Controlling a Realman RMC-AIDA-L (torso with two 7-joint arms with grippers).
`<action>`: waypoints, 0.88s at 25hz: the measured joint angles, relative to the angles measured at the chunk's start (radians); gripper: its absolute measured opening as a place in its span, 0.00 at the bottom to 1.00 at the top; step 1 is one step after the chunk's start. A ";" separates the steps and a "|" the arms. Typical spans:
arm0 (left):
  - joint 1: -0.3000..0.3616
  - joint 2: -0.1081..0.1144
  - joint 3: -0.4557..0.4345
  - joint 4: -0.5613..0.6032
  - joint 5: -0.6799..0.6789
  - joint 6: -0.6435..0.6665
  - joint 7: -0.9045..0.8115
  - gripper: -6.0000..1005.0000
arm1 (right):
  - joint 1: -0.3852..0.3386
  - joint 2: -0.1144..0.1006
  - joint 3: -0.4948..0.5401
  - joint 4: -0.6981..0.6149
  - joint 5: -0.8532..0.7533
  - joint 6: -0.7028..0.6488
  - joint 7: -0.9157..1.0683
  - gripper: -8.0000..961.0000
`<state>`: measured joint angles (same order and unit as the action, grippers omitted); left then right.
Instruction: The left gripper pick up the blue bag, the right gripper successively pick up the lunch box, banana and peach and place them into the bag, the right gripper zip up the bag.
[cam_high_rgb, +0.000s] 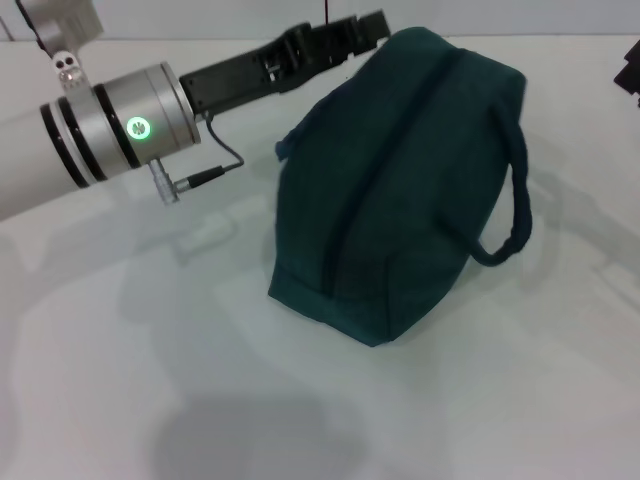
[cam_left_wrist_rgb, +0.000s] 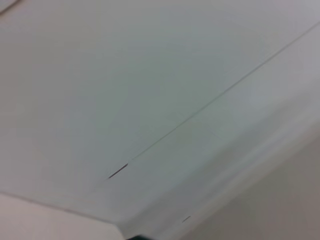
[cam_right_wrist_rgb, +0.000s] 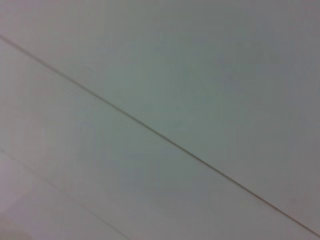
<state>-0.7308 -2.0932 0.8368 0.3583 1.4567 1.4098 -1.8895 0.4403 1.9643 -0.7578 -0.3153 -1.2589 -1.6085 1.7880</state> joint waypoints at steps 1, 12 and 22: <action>0.000 0.000 0.000 0.003 -0.010 0.014 0.011 0.21 | 0.001 -0.001 0.000 -0.008 -0.001 -0.010 -0.012 0.76; 0.049 0.021 0.002 0.228 0.014 0.230 0.039 0.62 | 0.029 -0.022 -0.032 -0.108 -0.033 -0.265 -0.316 0.85; 0.205 0.028 0.002 0.508 0.118 0.487 0.223 0.84 | 0.020 0.021 -0.160 -0.278 -0.194 -0.321 -0.495 0.86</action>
<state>-0.5260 -2.0655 0.8390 0.8661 1.5743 1.8966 -1.6665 0.4603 1.9851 -0.9178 -0.5935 -1.4525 -1.9296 1.2927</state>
